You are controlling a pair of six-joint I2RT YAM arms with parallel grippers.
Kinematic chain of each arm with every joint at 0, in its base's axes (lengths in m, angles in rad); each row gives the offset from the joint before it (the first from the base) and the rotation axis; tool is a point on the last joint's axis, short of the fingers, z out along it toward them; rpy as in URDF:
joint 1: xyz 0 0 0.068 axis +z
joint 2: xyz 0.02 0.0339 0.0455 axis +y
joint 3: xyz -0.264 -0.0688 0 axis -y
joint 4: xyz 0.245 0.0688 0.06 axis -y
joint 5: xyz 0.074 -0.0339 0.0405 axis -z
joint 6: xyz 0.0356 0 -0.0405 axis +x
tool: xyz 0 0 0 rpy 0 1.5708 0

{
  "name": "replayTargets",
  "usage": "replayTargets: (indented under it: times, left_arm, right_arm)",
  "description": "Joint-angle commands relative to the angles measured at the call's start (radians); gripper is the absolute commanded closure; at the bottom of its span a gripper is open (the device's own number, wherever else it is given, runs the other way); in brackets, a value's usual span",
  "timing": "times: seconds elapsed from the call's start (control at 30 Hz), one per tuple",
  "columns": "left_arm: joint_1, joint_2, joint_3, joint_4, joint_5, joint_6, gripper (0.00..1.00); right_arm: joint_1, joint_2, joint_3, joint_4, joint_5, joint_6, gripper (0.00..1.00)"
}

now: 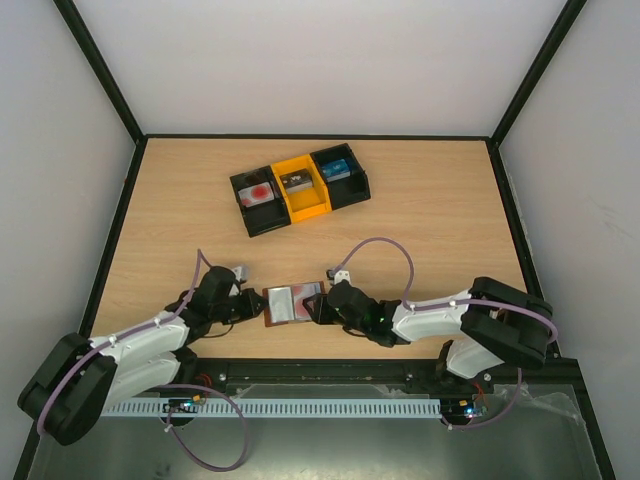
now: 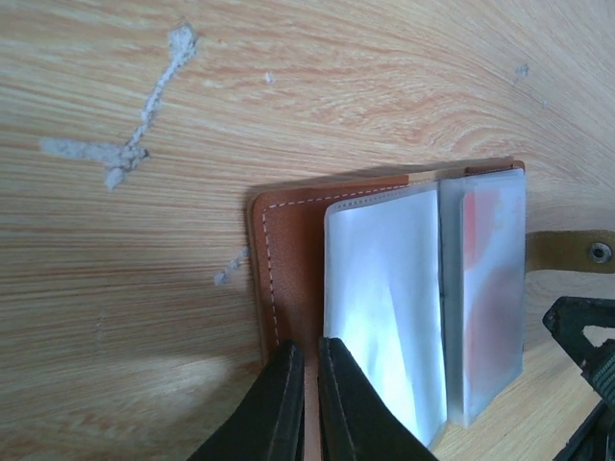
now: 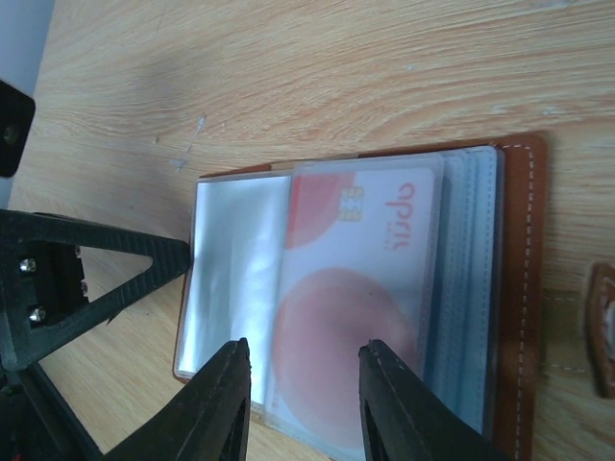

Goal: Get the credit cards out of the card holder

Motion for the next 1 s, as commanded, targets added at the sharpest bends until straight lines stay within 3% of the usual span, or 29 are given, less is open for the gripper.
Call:
replayTargets:
  times: [0.0, 0.7, 0.97]
  left_arm:
    - [0.003, -0.010, -0.026, 0.020, -0.004, -0.003, 0.92]
    - [0.003, 0.009, -0.024, 0.051, 0.021, -0.015, 0.92]
    - [0.003, 0.012, -0.029, 0.061, 0.028, -0.021, 0.92]
  right_arm:
    - [-0.004, 0.025, 0.011, -0.012, 0.039, 0.023, 0.68]
    - [-0.003, 0.079, 0.047, -0.060, 0.059, 0.040, 0.65]
    - [-0.004, 0.025, 0.029, -0.081, 0.120, 0.038, 0.65]
